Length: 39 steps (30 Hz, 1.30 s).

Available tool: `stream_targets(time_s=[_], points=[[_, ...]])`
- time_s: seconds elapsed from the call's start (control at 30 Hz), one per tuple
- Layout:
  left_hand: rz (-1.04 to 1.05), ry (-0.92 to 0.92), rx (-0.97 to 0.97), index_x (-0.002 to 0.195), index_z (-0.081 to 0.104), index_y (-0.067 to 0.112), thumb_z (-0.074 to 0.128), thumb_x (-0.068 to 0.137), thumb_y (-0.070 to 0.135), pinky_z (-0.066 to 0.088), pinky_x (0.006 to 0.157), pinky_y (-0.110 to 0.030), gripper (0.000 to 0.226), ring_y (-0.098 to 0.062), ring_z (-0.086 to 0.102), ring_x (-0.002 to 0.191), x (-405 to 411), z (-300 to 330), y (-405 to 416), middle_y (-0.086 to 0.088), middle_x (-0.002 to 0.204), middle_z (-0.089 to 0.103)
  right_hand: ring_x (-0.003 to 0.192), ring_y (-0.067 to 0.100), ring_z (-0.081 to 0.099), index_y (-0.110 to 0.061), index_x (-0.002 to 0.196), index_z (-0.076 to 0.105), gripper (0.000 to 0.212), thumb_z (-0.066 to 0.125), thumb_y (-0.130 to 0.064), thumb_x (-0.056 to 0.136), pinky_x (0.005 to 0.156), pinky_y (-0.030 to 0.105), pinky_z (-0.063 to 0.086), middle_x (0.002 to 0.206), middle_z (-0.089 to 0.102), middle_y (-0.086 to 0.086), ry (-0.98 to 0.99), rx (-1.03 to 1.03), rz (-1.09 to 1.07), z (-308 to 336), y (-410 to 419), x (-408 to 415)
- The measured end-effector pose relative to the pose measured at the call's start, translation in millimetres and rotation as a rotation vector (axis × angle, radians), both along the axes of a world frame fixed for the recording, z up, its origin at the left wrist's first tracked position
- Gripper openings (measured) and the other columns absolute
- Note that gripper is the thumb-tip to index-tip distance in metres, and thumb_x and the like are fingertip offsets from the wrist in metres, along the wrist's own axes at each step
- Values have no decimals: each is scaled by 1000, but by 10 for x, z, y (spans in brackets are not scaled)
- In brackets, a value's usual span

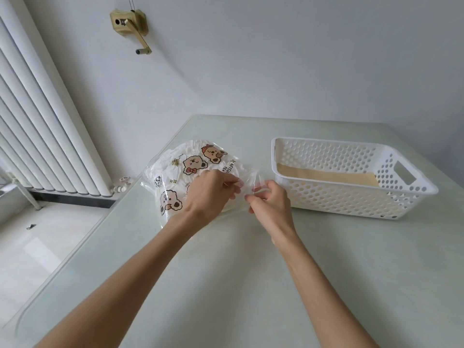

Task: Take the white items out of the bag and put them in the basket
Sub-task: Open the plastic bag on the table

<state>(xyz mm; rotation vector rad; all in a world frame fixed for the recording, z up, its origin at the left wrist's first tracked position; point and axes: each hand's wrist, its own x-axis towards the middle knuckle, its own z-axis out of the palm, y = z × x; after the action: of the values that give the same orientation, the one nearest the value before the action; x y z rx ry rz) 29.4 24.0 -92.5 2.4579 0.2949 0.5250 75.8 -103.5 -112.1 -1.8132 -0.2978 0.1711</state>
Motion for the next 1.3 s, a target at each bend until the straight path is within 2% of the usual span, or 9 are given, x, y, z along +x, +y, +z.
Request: stream_targets(time_s=[0.3,0.43,0.6,0.77,0.9,1.0,1.1,1.2,1.3], points=[[4,-49,303,92,74,17,55,95,18,46,65,-31,19,-22,66,82,1,-54,-75,1,81,73,83,30,68,-19,83,51,14,61,-9,82,81,43,53,78,62,-4,-42,-140,-20,-140,62,89],[15,-193,450,81,68,11,42,96,26,37,46,-30,34,-32,61,63,3,-298,-136,-3,71,63,85,30,68,-20,83,50,15,58,-8,81,81,42,54,84,66,2,-40,-173,-32,-257,96,122],[57,-356,452,83,70,14,42,90,25,41,34,-29,31,-28,60,50,-57,-533,-173,0,68,63,83,30,68,-26,77,48,22,59,-7,77,81,41,54,83,65,0,-8,-141,-42,-313,155,118],[216,-457,330,85,69,15,52,93,20,39,41,-28,20,-22,54,50,-68,-384,-213,1,70,61,86,28,63,-19,82,52,16,50,-4,76,71,30,48,83,66,2,-45,-222,-102,-309,142,114],[230,-314,165,85,72,20,53,95,29,48,57,-32,23,-22,65,67,-115,-190,-215,4,77,69,77,26,67,-25,78,51,21,62,-7,76,75,38,55,77,63,-5,-32,-167,-39,-295,76,137],[213,-144,29,92,74,27,62,89,40,47,68,-28,18,-14,67,80,-78,15,-125,10,79,69,63,17,61,-26,80,56,19,69,-14,77,67,31,51,73,64,-5,-8,-63,-8,-197,1,141],[135,30,176,99,71,31,68,81,51,50,73,-29,27,-8,66,86,-105,91,-150,15,90,70,62,16,56,-24,80,60,12,67,-15,78,62,27,44,73,63,0,68,57,-75,-125,-9,140],[181,66,268,95,72,32,64,88,39,47,69,-27,12,-9,67,89,-203,162,-123,15,91,72,68,18,57,-24,87,60,14,66,-14,79,70,30,46,78,64,-3,36,65,-144,-85,-18,90],[148,30,7,86,73,29,65,88,25,49,71,-27,10,-5,68,74,-235,397,18,14,78,73,69,16,60,-22,99,55,23,65,-14,81,70,30,47,82,64,-9,-117,24,-143,-17,-21,-42]])
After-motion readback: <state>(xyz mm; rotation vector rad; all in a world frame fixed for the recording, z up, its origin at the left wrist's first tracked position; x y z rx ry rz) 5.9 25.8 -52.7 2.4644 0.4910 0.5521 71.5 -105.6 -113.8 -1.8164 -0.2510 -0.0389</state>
